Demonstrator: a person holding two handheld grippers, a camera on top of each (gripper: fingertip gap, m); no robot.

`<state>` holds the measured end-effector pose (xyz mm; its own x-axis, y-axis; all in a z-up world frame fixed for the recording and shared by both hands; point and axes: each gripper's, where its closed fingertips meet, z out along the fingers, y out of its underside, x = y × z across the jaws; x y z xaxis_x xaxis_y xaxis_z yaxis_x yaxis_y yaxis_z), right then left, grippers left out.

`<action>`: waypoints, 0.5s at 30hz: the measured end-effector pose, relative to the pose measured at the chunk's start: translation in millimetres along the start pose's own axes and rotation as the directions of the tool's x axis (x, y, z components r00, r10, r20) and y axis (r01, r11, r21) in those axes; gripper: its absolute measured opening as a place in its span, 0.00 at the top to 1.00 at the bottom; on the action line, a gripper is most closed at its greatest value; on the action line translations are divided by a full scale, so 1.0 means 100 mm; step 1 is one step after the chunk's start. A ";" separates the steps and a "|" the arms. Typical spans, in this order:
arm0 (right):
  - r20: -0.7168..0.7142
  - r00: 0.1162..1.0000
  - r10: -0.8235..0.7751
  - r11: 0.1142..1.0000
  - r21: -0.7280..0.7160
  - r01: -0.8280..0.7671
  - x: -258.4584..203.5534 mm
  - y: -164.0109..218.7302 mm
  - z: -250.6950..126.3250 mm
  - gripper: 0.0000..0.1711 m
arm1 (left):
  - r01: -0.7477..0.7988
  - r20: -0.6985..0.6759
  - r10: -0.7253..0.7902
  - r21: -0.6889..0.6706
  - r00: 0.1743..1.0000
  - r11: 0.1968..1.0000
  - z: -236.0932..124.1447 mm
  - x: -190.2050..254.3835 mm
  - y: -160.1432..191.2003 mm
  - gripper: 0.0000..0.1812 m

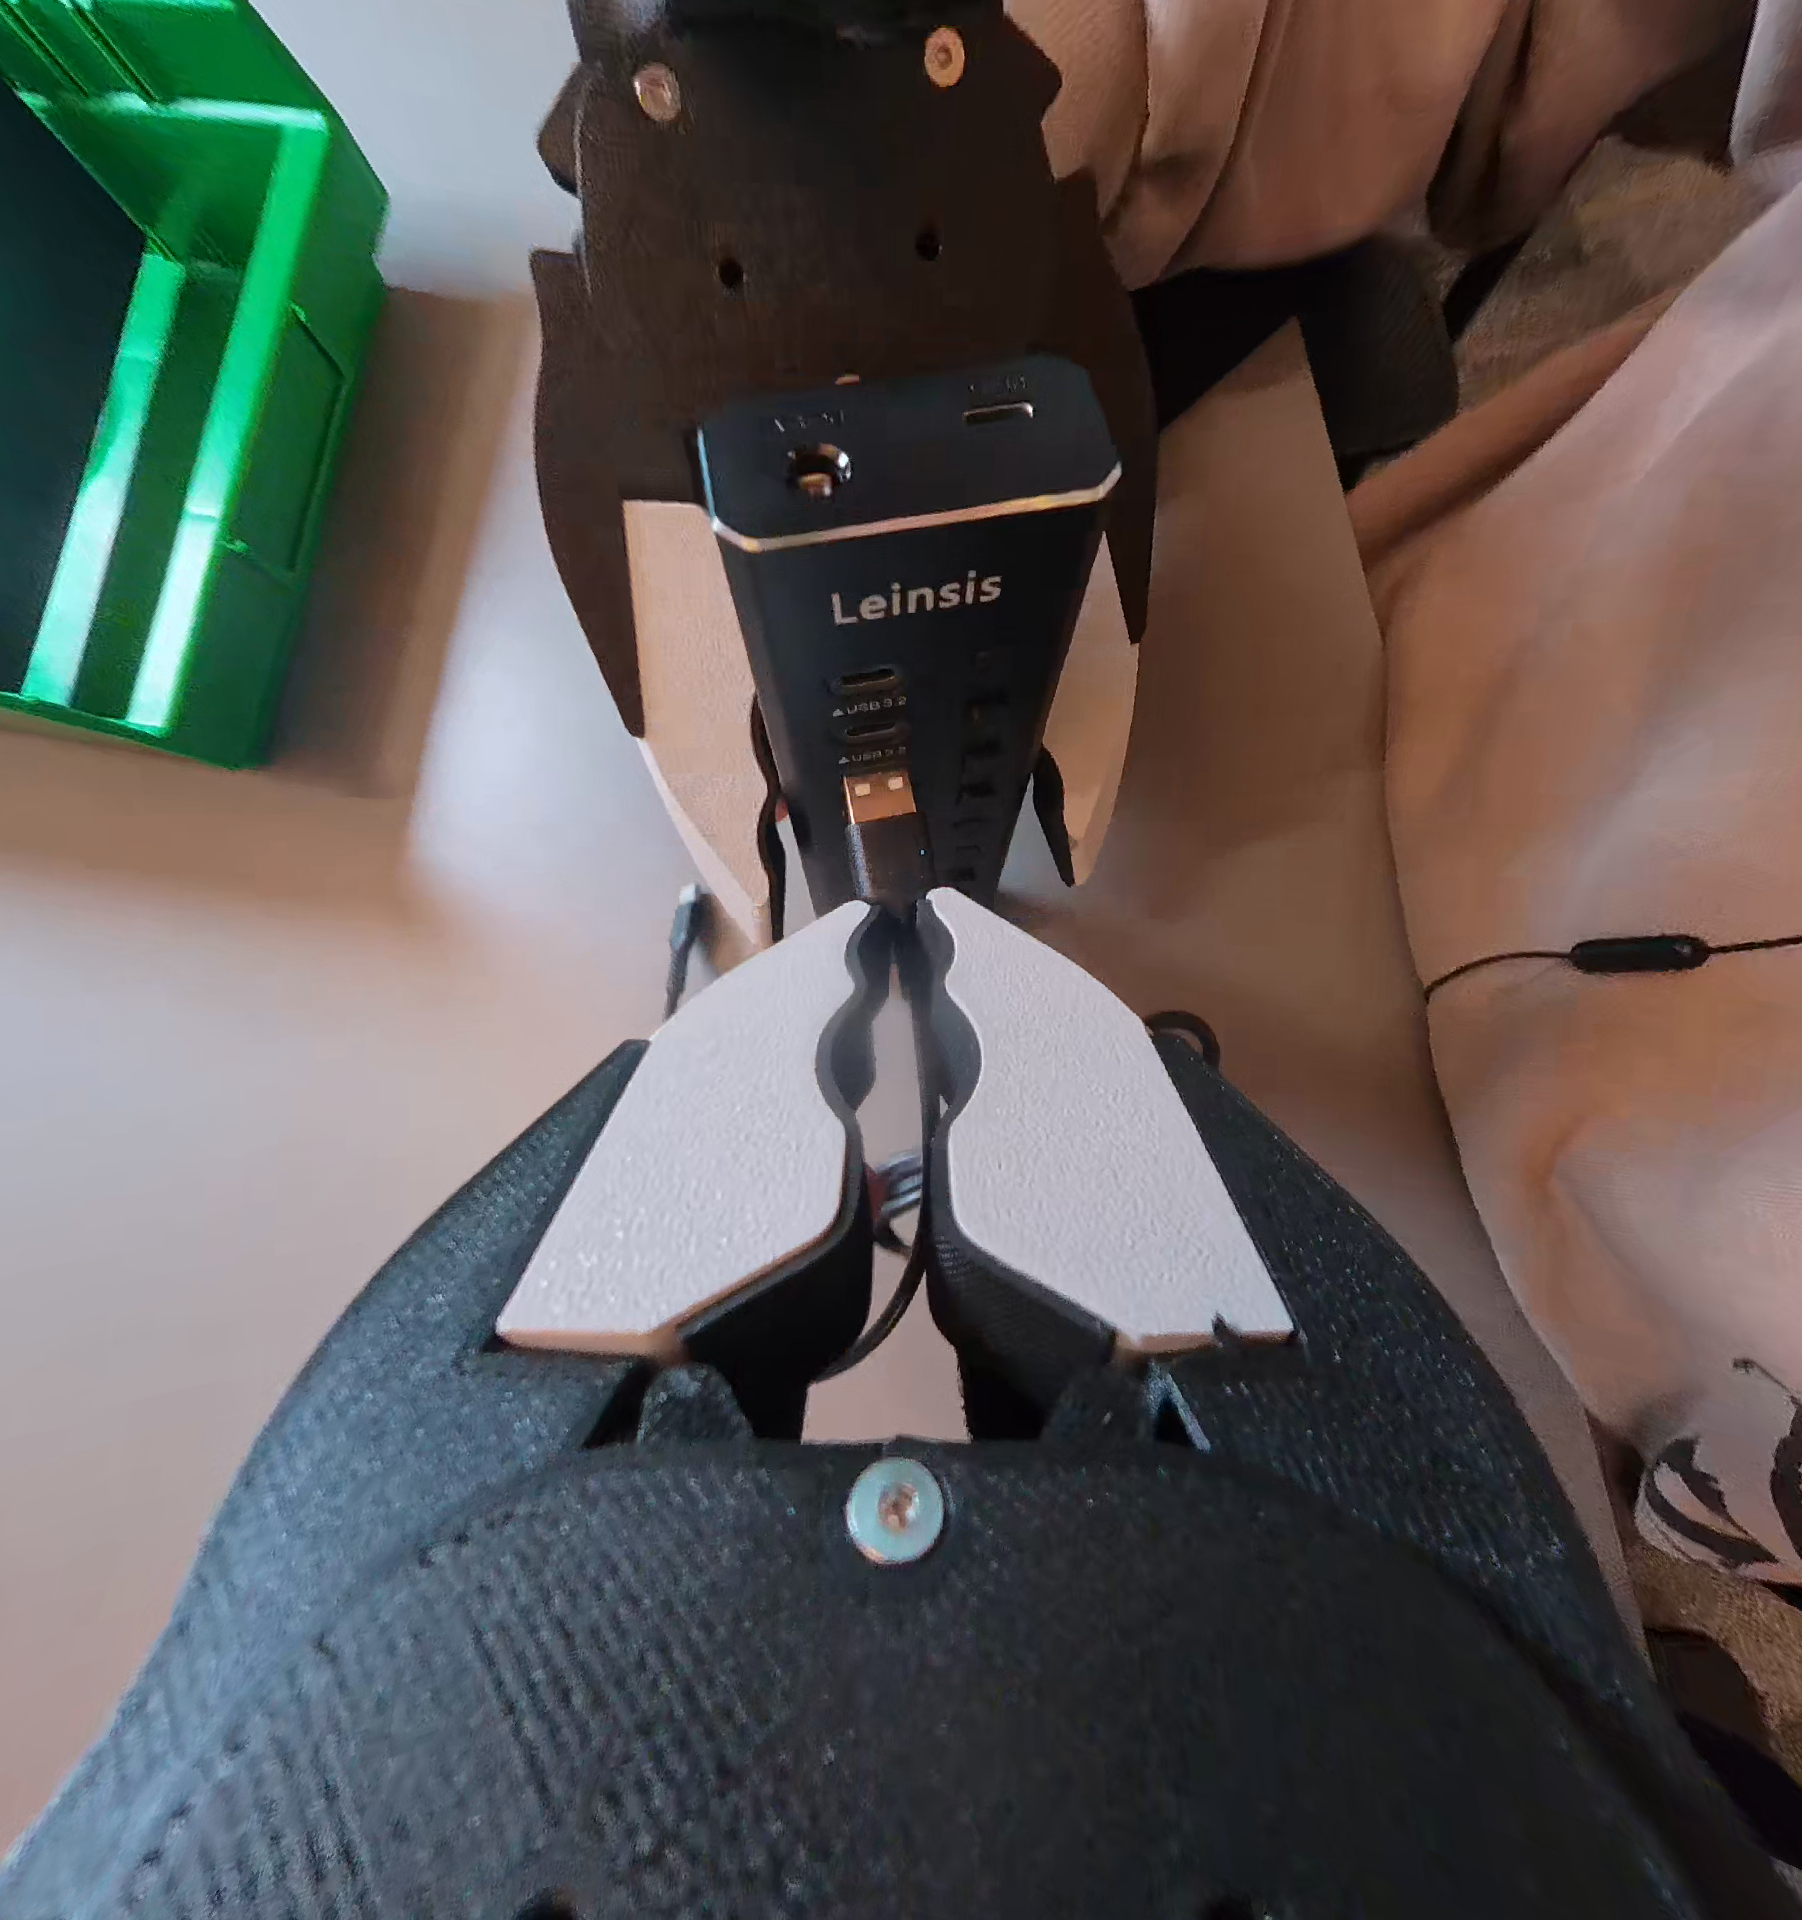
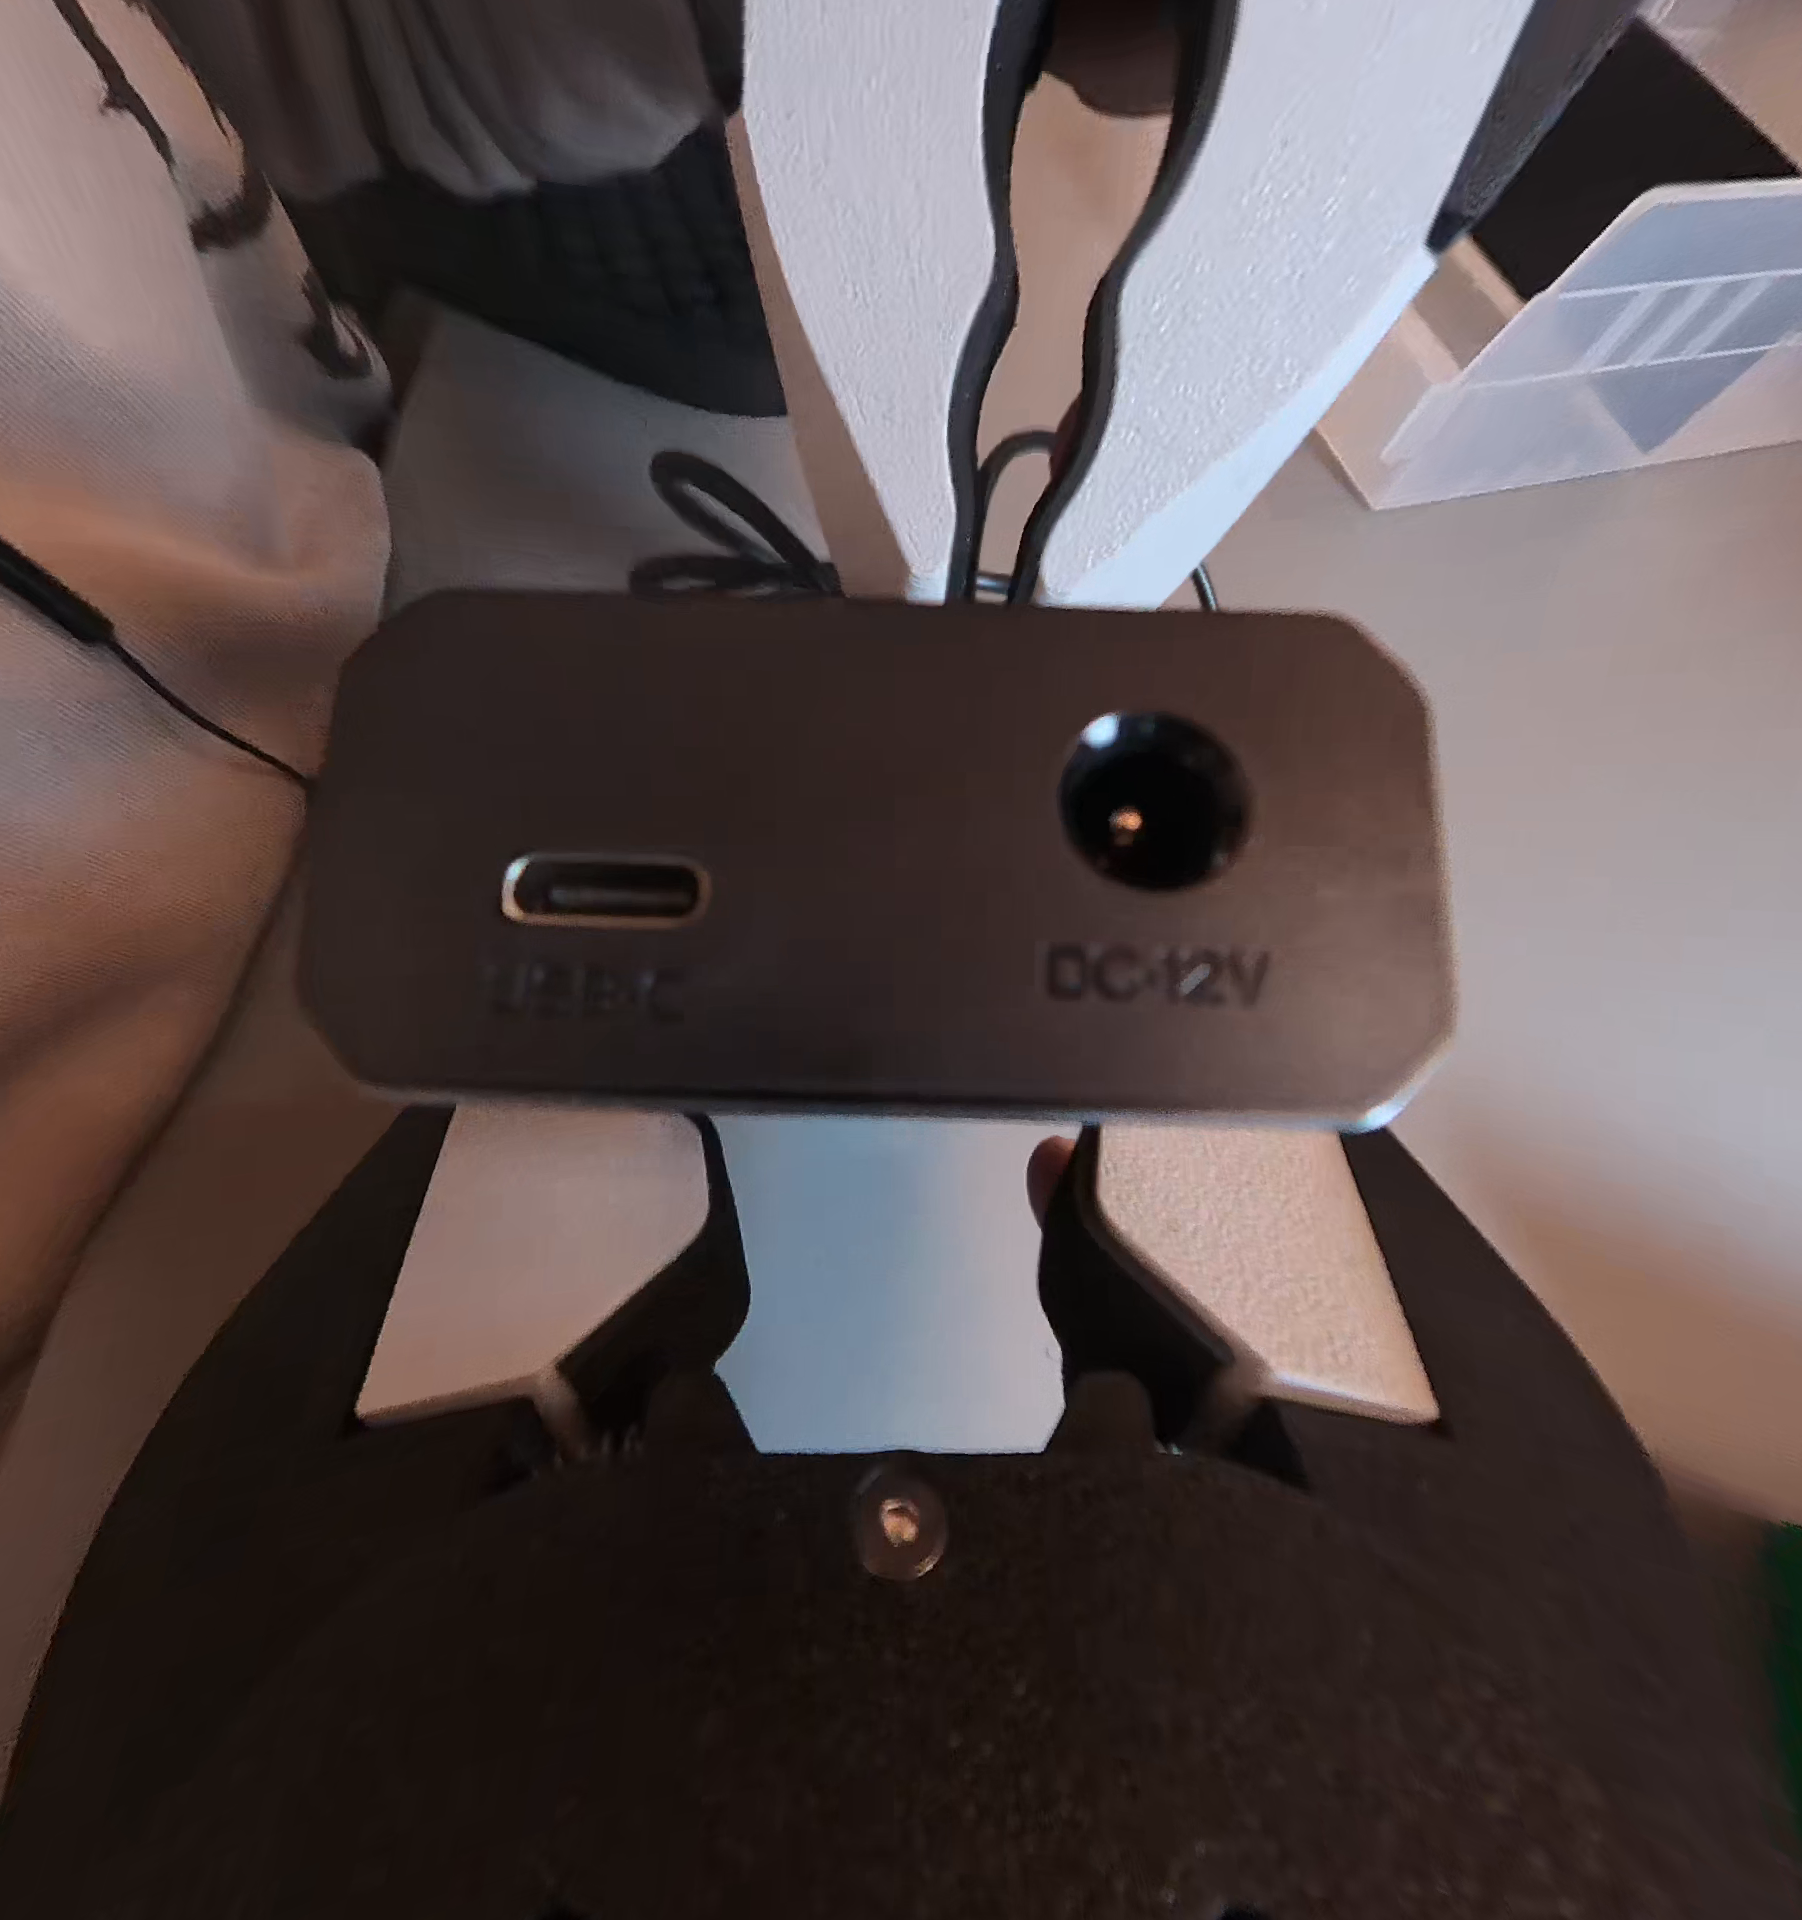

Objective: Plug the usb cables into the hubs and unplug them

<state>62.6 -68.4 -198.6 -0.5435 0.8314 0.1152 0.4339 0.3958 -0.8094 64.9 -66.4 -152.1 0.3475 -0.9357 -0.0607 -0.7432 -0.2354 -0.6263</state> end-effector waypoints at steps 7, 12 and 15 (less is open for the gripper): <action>0.020 1.000 -0.020 0.999 -0.040 0.020 -0.08 -0.07 0.04 0.59 | 0.041 -0.112 -0.020 0.185 0.993 0.982 -0.02 0.13 -0.28 0.99; -0.004 1.000 -0.015 1.000 0.011 0.015 -0.01 -0.17 -0.01 0.59 | -0.057 0.005 0.057 0.106 0.998 0.993 -0.02 0.10 -0.27 1.00; 0.005 1.000 -0.007 0.996 0.092 0.006 -0.03 -0.32 -0.09 0.59 | -0.085 0.079 0.070 0.193 0.994 0.977 -0.22 0.03 -0.38 1.00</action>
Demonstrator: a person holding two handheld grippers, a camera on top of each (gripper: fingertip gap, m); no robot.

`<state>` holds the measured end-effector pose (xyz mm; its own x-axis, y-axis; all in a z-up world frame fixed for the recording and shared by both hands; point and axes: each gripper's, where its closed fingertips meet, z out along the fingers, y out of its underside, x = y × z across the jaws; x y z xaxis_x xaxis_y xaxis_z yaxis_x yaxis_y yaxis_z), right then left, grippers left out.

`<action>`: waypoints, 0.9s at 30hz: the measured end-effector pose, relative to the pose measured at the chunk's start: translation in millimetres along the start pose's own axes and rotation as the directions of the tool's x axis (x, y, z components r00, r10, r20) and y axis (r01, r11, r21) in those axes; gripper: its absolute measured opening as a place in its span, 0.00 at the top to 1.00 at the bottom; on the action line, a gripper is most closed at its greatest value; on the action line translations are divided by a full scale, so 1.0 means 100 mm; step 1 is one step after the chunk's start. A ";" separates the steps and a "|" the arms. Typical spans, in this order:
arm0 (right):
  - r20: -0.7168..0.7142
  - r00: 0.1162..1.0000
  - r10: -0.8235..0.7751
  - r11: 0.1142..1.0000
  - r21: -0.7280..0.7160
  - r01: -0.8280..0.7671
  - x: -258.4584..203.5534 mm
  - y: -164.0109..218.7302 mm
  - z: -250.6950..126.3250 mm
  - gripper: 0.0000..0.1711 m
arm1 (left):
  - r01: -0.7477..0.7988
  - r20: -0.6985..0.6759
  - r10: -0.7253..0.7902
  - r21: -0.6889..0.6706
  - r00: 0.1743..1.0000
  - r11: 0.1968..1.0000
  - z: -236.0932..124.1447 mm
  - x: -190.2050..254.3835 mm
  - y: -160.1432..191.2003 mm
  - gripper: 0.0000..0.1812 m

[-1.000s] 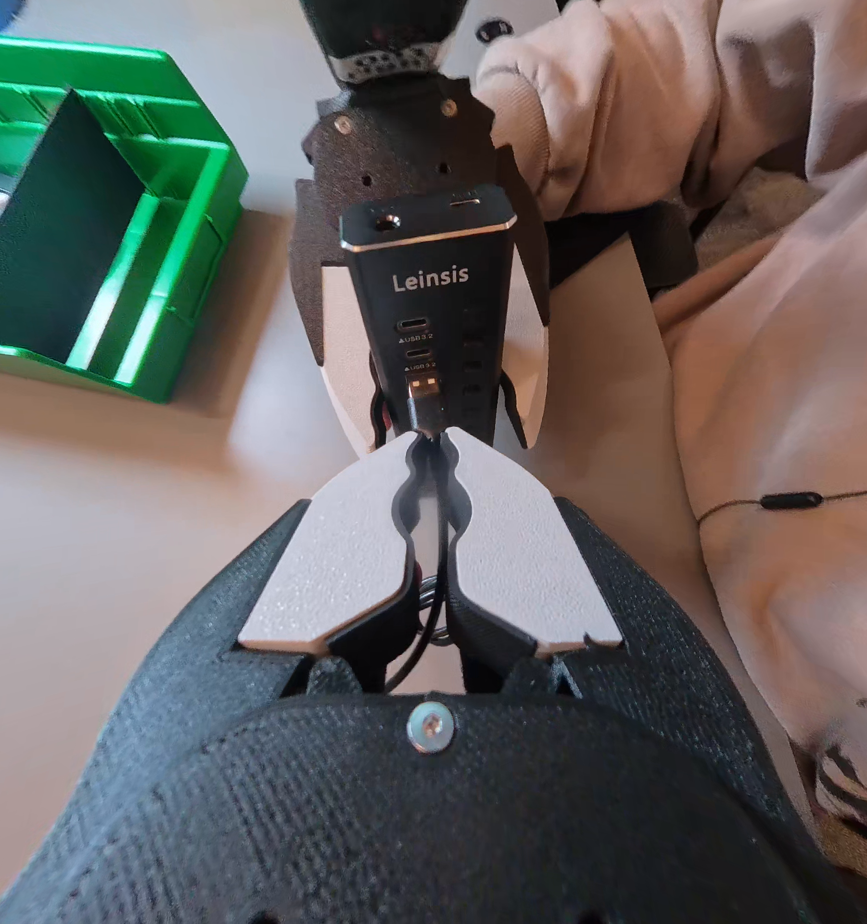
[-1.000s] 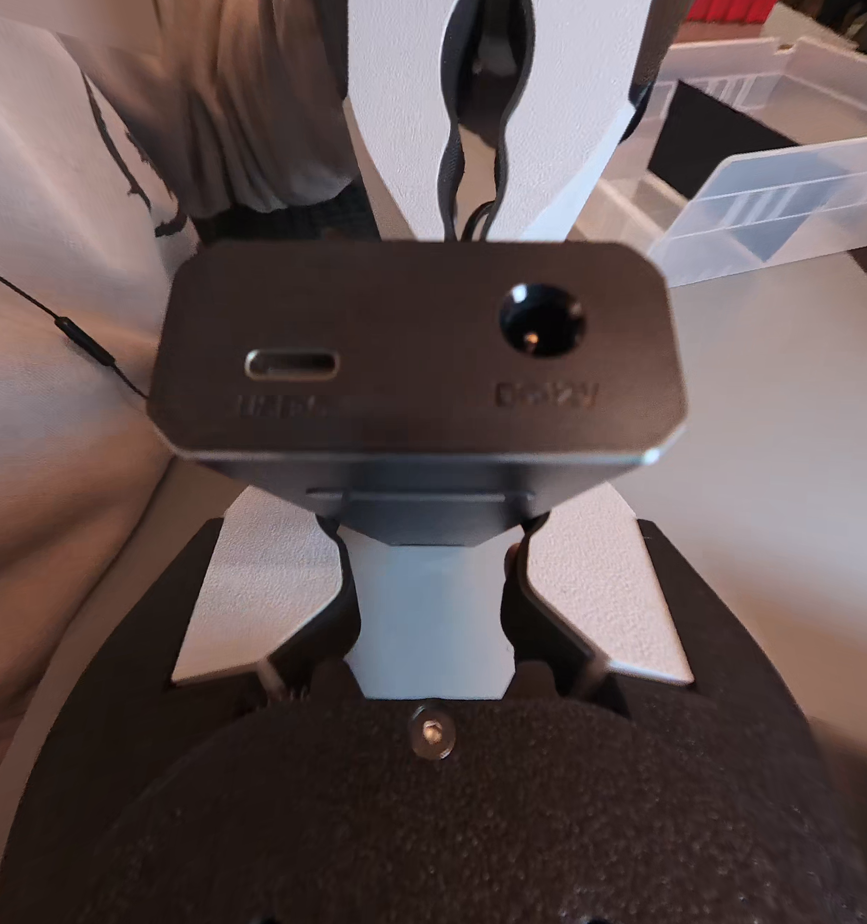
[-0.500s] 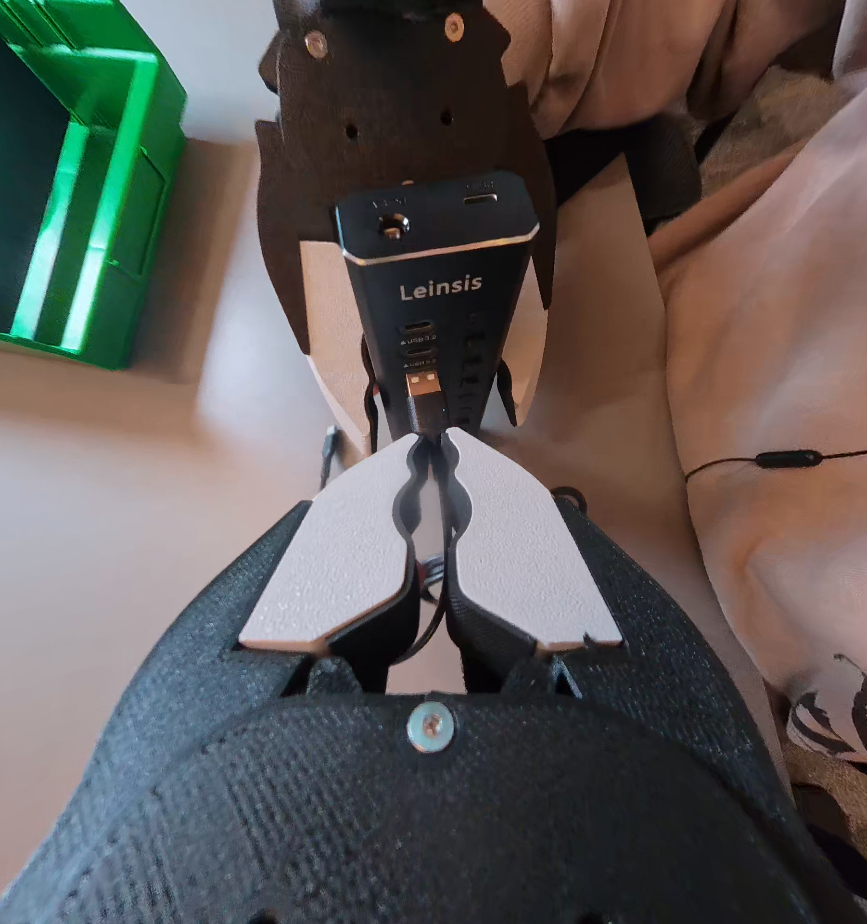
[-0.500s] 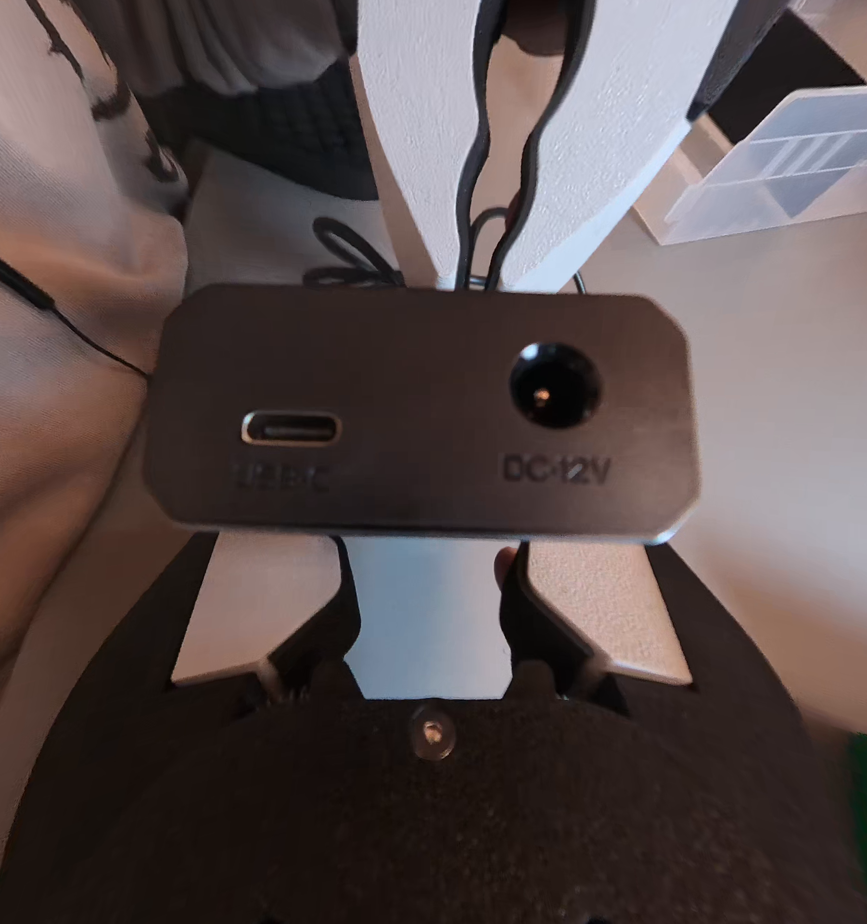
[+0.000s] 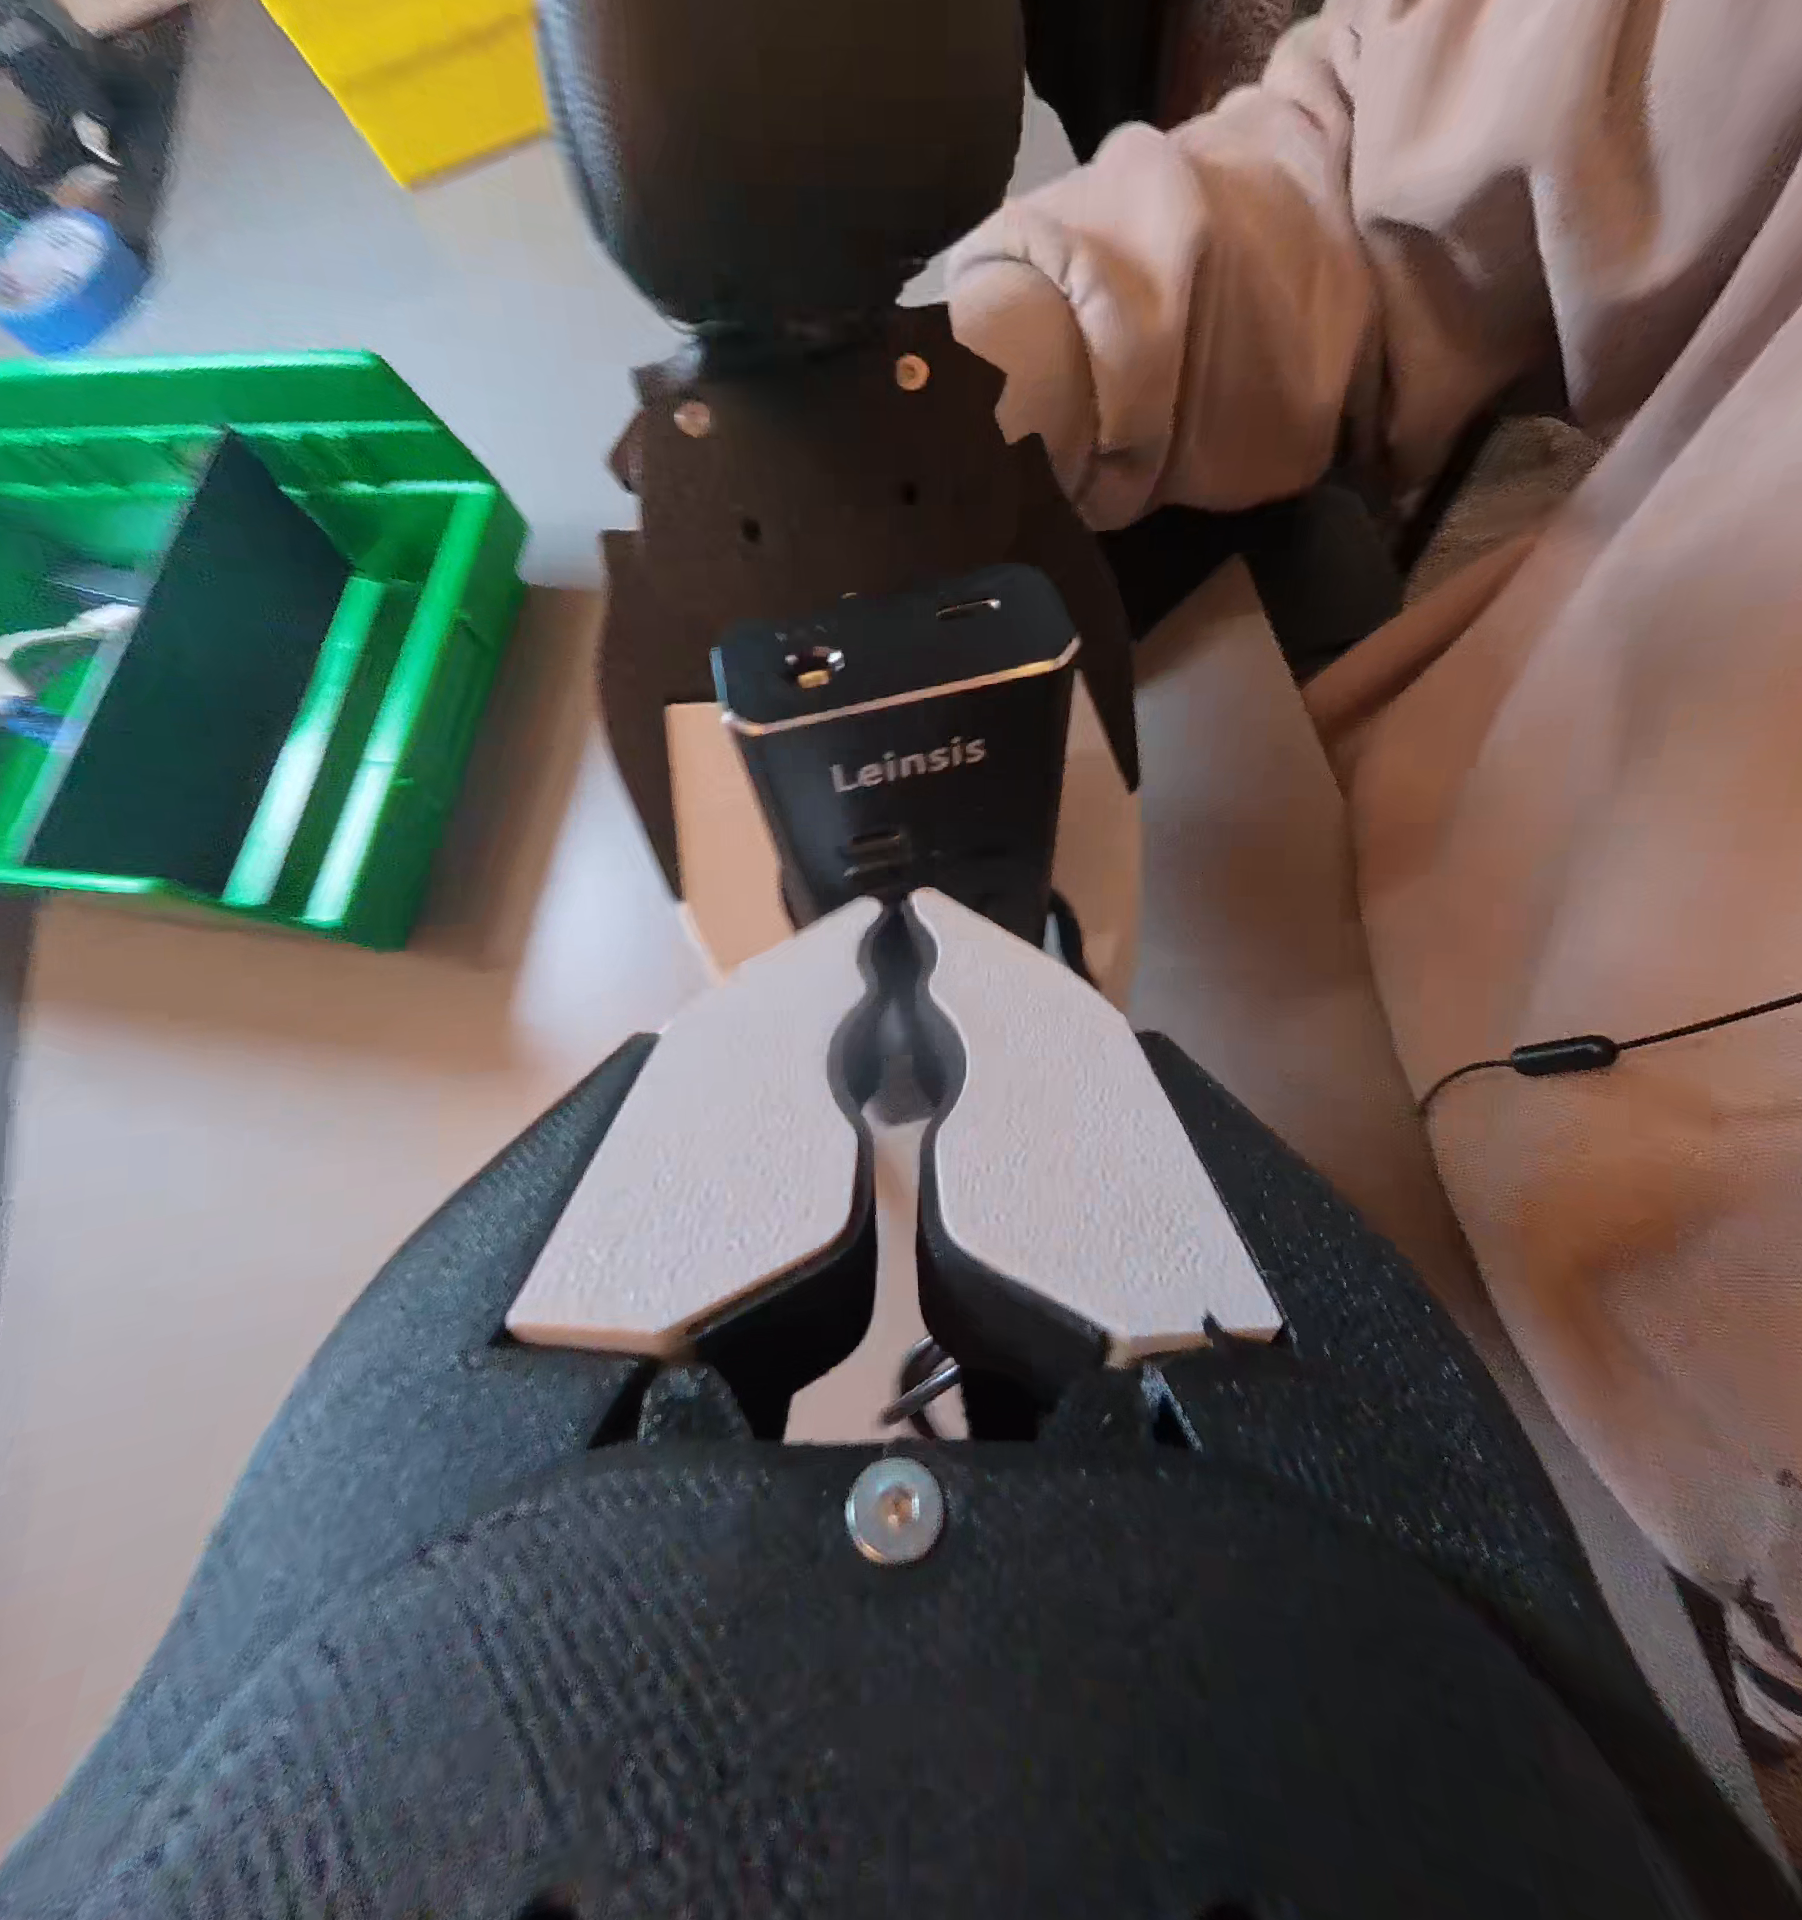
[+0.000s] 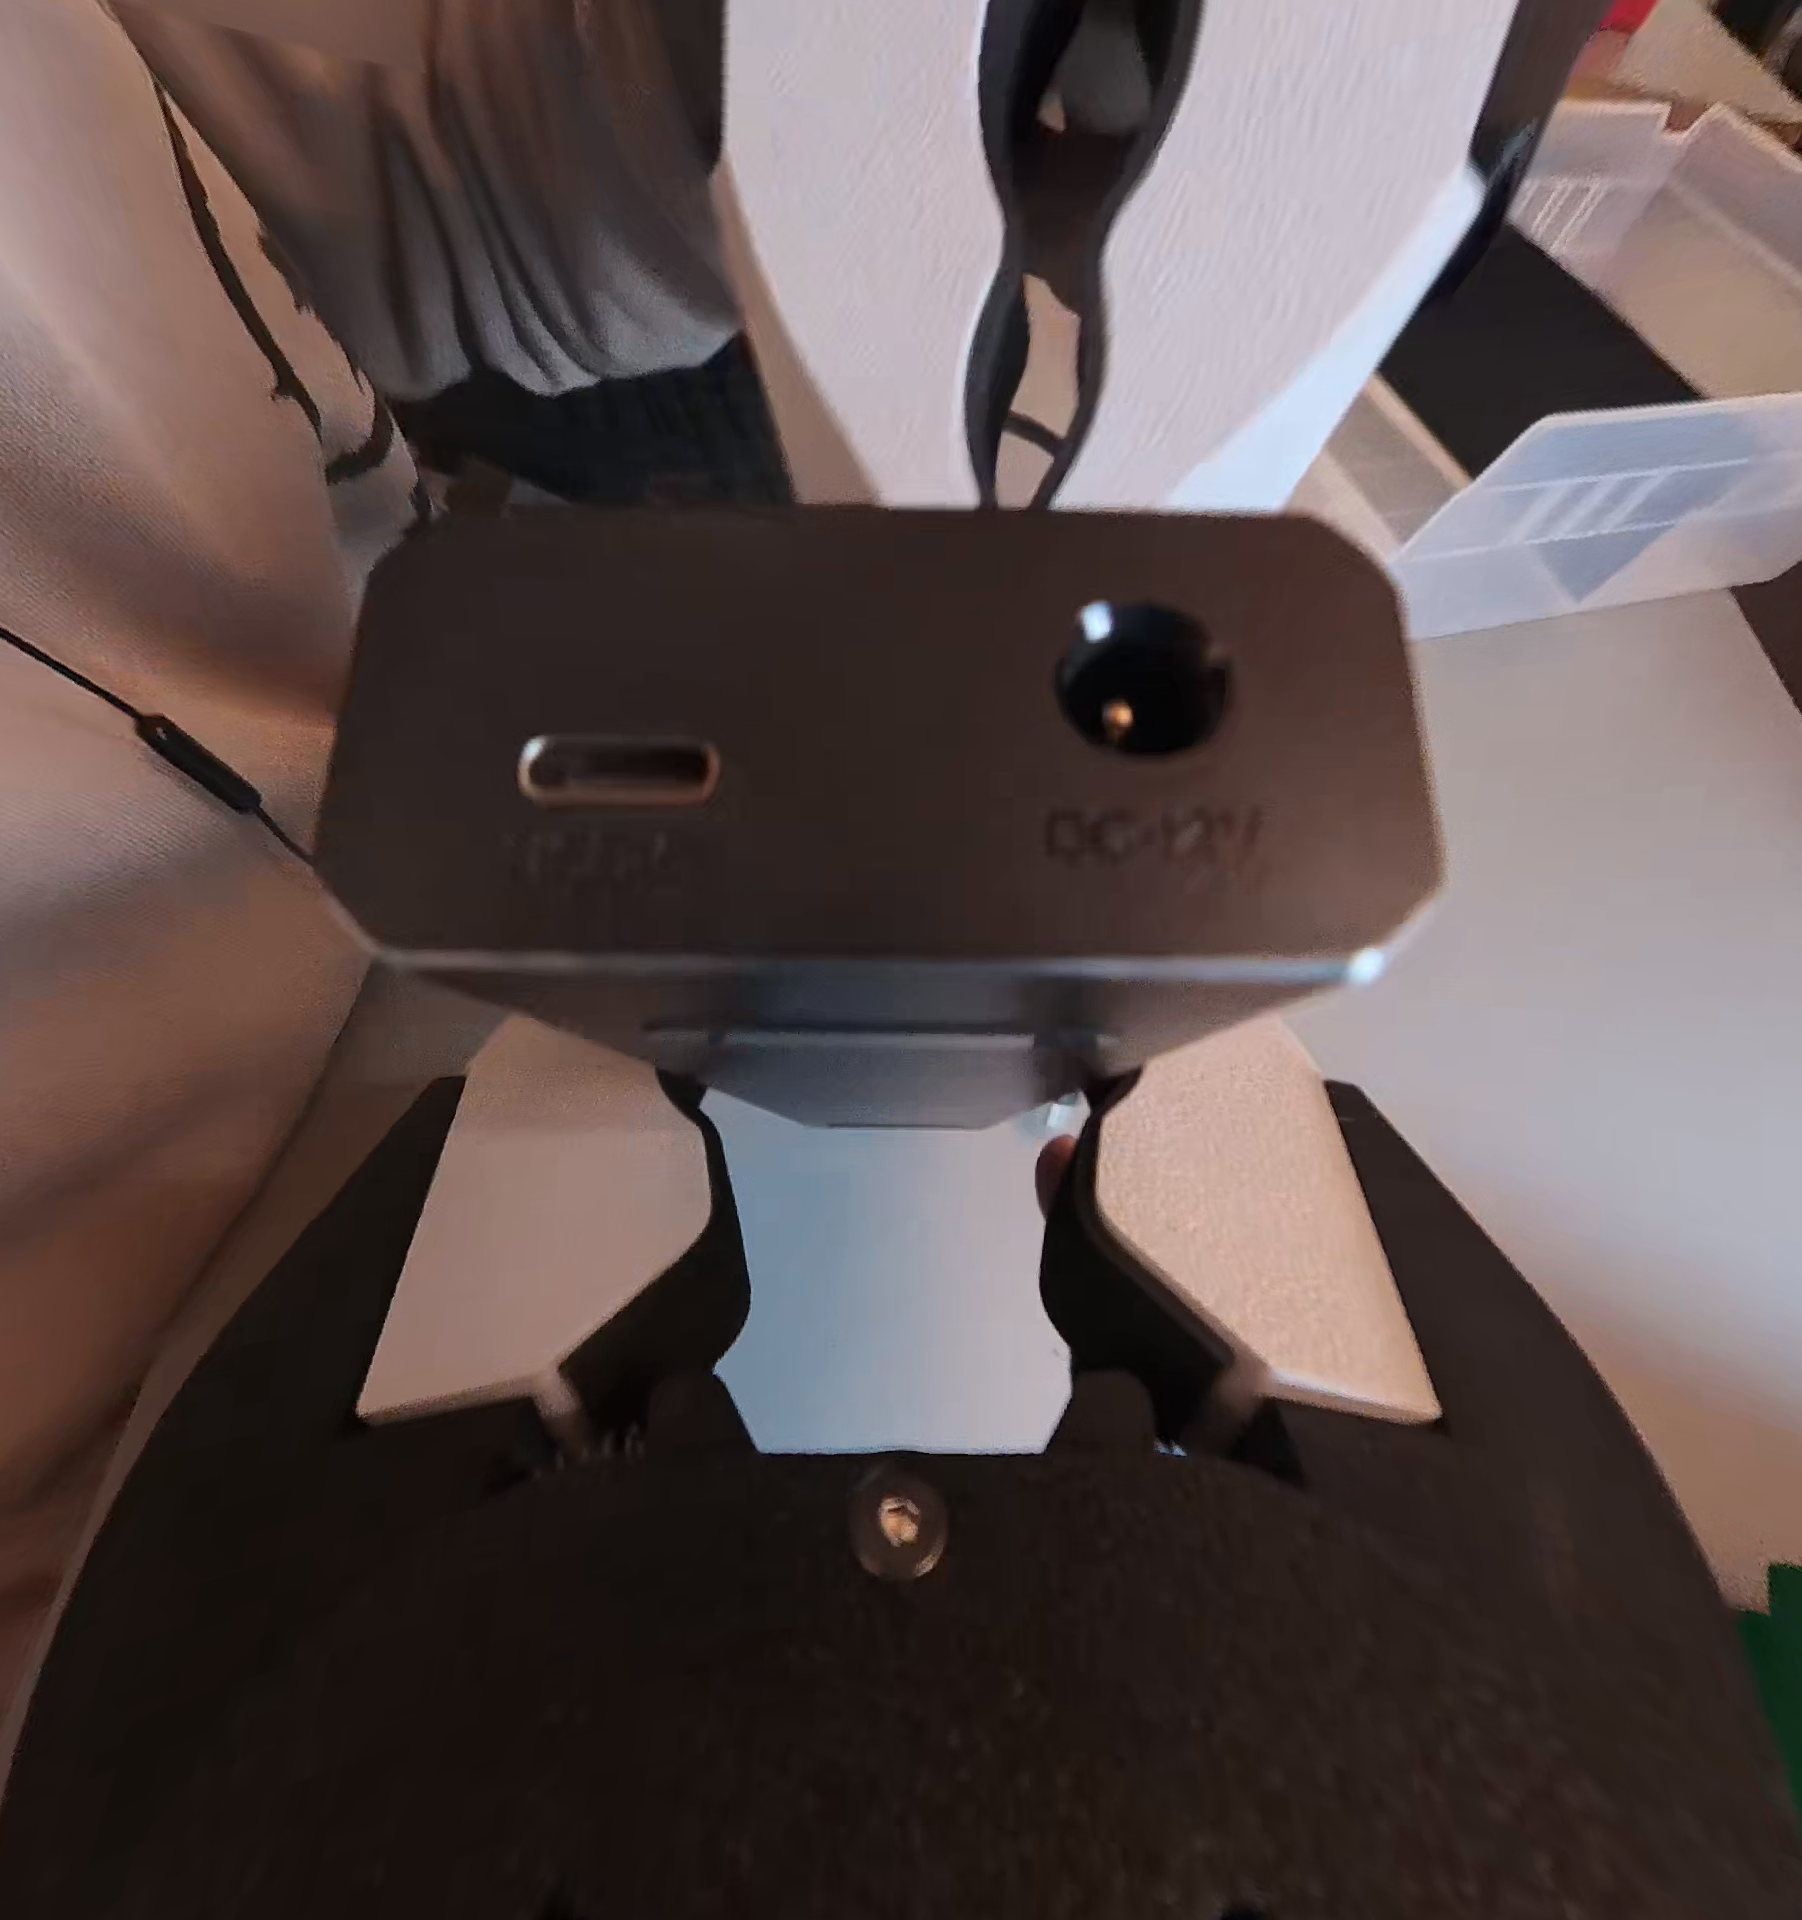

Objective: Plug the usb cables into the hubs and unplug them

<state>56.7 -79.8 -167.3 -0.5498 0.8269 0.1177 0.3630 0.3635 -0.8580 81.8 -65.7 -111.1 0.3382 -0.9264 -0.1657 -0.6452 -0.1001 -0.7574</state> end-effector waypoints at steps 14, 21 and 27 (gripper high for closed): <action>-0.032 0.999 0.008 0.997 -0.079 -0.010 0.07 0.15 0.03 0.59 | -0.004 0.024 0.009 -0.170 1.000 0.985 0.07 -0.05 0.31 0.92; 0.007 1.000 0.013 0.993 -0.119 -0.012 0.06 0.17 0.09 0.60 | -0.008 -0.031 0.002 -0.174 1.000 0.985 0.06 -0.02 0.38 0.92; 0.022 0.998 0.052 0.991 -0.121 -0.049 0.06 0.20 0.09 0.61 | 0.025 -0.038 -0.030 -0.142 0.999 0.990 0.09 -0.04 0.39 0.92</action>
